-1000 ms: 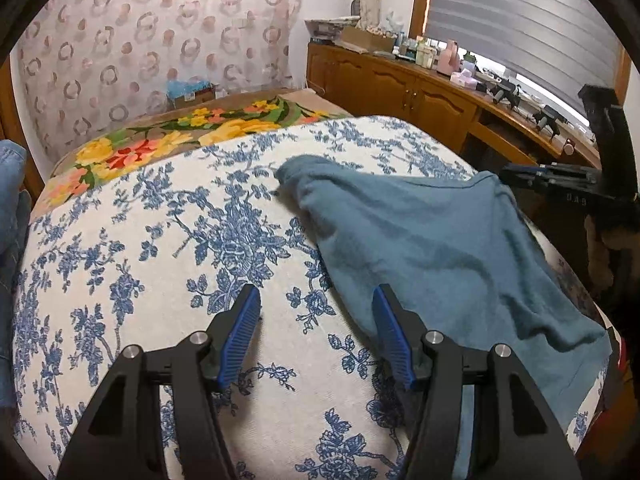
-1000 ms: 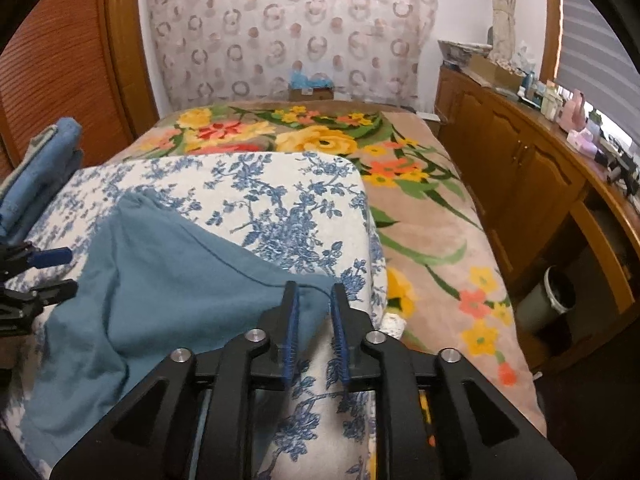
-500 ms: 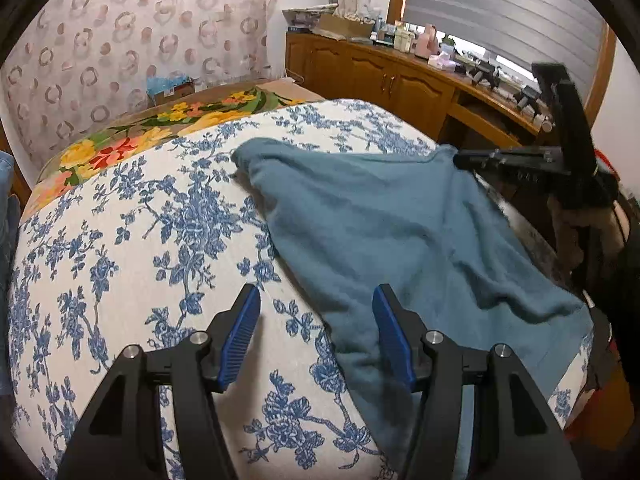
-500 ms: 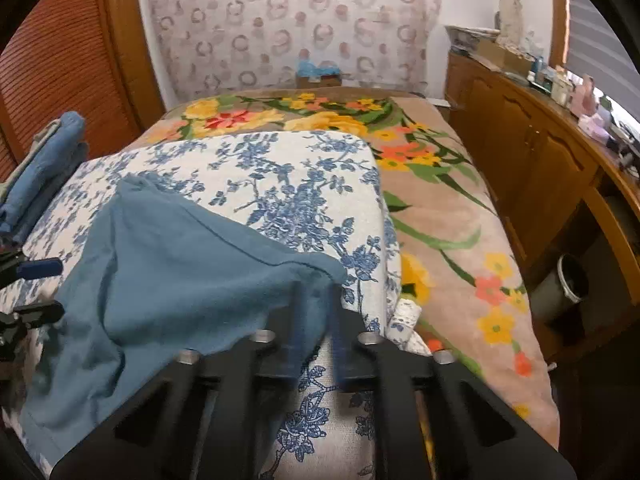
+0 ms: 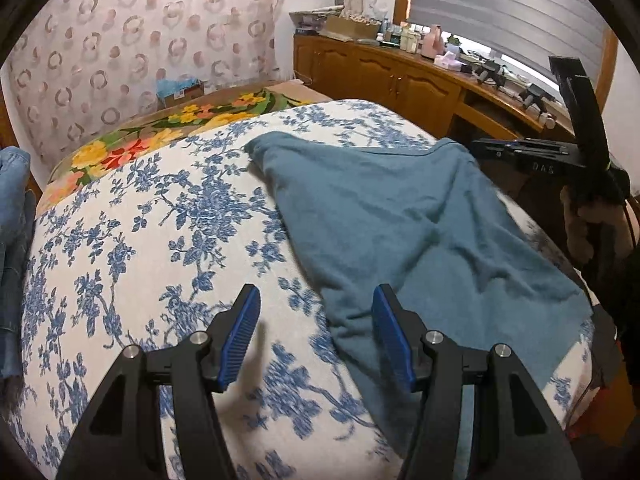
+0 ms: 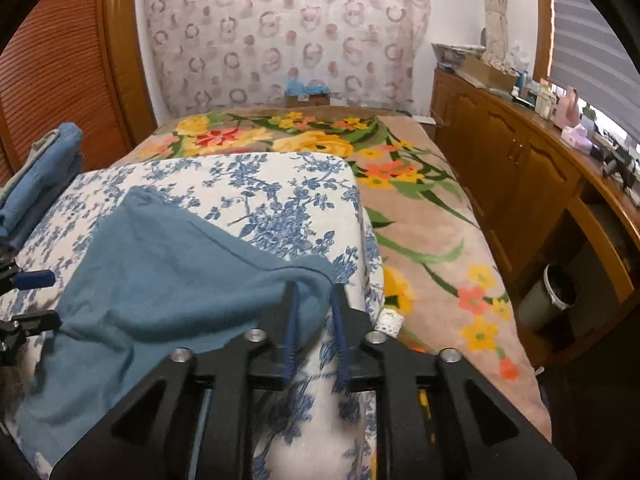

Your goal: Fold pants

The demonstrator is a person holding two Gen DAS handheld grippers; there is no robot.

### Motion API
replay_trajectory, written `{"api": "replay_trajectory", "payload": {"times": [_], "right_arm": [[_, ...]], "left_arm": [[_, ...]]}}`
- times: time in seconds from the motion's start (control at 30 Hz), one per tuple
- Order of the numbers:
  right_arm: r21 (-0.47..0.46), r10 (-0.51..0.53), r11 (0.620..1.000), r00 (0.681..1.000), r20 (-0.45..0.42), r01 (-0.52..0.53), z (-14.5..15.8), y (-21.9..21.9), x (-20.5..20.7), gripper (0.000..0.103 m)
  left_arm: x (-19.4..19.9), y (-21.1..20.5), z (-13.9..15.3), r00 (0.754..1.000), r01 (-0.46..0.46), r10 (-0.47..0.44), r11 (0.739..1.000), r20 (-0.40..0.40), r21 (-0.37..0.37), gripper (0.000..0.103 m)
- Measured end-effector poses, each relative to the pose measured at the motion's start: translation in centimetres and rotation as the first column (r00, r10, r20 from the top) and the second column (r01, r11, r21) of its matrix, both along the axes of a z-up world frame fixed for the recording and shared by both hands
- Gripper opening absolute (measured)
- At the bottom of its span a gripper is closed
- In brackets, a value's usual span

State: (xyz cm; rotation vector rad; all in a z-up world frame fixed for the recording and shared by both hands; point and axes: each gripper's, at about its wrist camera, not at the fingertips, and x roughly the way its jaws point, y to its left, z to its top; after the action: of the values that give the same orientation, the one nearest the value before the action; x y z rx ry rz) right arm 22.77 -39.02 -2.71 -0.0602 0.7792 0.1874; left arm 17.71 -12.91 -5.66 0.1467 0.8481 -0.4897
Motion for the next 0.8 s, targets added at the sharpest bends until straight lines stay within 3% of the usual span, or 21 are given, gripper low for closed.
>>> {"api": "replay_trajectory", "payload": {"times": [0.43,0.8], "right_arm": [[0.023,0.069,0.997,0.997,-0.017,-0.068,-0.1,3.2,-11.0,0.022],[0.038,0.065,0.997,0.998,-0.02,-0.064,-0.9,3.3,-15.5,0.022]], "left_arm": [[-5.4,-0.7,0.0,0.999,0.047,-0.047,0.999,-0.003,0.001,0.058],[-9.2,0.1,0.3,0.999,0.052,-0.052,0.998,0.004,-0.034,0.058]]}}
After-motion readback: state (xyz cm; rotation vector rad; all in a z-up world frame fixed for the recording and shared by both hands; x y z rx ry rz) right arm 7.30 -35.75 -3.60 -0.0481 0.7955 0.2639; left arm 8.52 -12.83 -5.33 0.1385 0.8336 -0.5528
